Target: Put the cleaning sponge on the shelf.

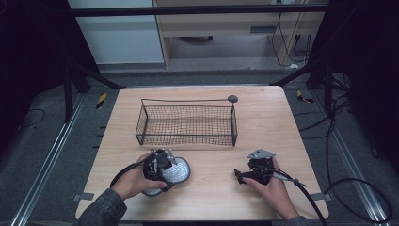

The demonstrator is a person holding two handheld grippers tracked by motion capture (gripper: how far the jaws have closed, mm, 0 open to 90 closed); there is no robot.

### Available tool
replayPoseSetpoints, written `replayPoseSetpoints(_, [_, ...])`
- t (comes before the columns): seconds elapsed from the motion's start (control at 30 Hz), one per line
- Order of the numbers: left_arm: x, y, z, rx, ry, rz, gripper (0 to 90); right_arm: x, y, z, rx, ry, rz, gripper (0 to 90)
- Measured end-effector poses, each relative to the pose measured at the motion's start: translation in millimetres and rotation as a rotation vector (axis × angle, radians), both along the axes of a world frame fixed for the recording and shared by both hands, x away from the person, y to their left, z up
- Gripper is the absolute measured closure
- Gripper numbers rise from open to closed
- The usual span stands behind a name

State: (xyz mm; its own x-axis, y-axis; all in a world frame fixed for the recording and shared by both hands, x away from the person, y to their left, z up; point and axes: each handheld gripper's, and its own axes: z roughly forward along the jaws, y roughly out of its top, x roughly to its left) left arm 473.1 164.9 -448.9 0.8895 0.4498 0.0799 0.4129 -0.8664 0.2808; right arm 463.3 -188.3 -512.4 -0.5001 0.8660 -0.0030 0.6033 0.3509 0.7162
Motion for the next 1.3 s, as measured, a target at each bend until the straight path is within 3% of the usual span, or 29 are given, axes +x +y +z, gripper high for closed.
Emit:
replayPoseSetpoints(0.6, [7.2,11.5,26.0,0.018,-0.052,-0.027,14.7,-0.1,0.2,-0.1,0.002,0.0,-0.002,0.8])
replayPoseSetpoints(0.87, [9.9,16.0,42.4,0.031,-0.108,-0.039,14.6,-0.1,0.2,-0.1,0.002,0.0,-0.001,0.7])
replayPoseSetpoints(0.93, [12.2,17.0,51.2,0.048,-0.137,-0.051,14.6,-0.2,0.2,-0.2,0.002,0.0,-0.002,0.7])
replayPoseSetpoints(1.07, [16.7,21.3,63.5,0.035,-0.186,-0.047,14.6,-0.2,0.3,-0.2,0.001,-0.001,-0.002,0.7])
replayPoseSetpoints(1.3, [24.6,28.7,79.7,0.004,-0.235,-0.028,14.5,-0.2,0.3,-0.2,0.001,-0.001,-0.002,0.6])
